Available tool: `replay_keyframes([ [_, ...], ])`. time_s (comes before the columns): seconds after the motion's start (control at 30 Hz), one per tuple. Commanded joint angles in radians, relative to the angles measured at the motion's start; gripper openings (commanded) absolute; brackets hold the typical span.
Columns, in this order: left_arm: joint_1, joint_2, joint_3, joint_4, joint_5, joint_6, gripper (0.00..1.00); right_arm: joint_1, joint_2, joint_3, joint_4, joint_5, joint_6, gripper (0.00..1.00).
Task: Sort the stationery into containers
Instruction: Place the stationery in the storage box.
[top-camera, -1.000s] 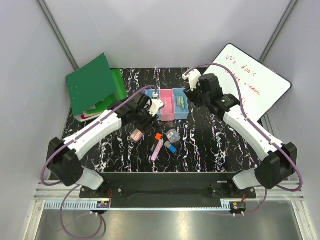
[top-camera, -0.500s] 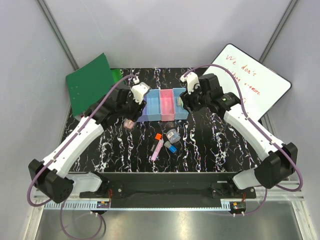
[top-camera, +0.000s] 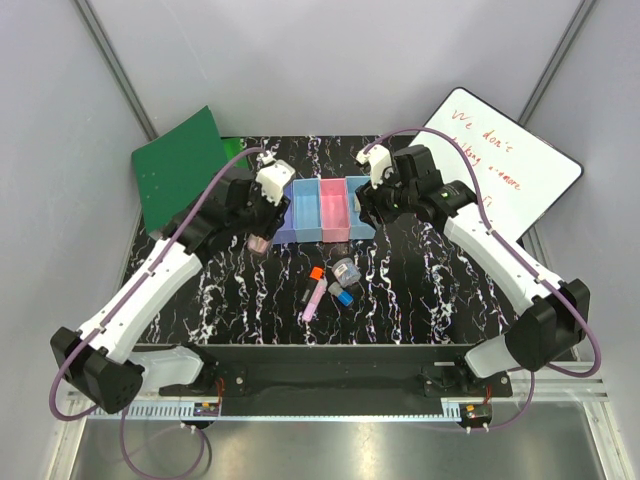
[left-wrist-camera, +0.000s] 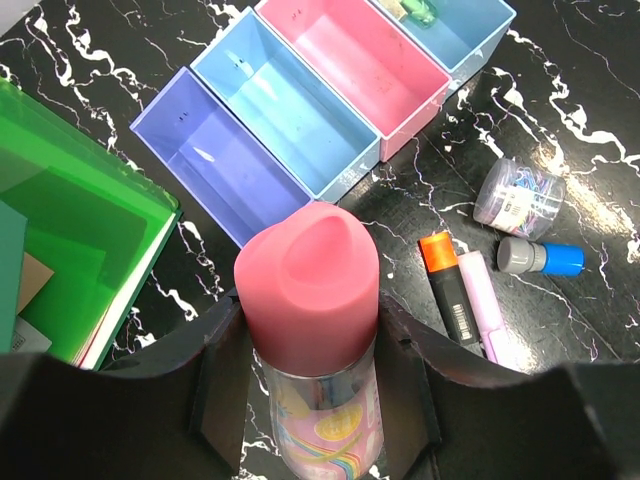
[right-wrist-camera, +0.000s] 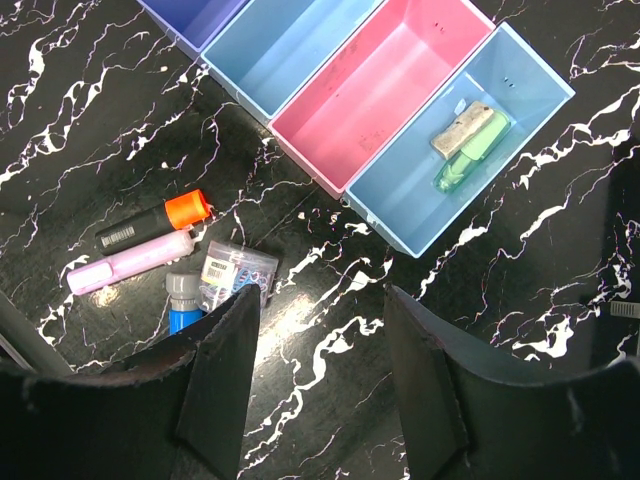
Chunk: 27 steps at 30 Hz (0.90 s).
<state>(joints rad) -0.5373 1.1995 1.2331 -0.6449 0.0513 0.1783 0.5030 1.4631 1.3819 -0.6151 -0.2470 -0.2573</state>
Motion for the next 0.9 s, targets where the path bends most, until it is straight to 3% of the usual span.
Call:
replay_keyframes([
  [0.0,0.002,-0.029,-0.062,0.079,-0.01,-0.002,0.0,-0.003,-0.026,0.013,0.009,0.003,-0.003,0.6],
  [0.23,-0.001,-0.17,-0.43,0.303,-0.022,-0.04,0.0,-0.001,-0.018,0.011,0.008,0.011,-0.011,0.6],
  [0.6,-0.004,-0.163,-0.587,0.554,-0.05,-0.172,0.0,-0.003,0.0,0.016,0.011,0.006,-0.02,0.6],
  [0.87,0.007,-0.15,-0.641,0.784,-0.155,-0.148,0.0,-0.003,-0.007,0.002,0.021,0.022,-0.031,0.6],
])
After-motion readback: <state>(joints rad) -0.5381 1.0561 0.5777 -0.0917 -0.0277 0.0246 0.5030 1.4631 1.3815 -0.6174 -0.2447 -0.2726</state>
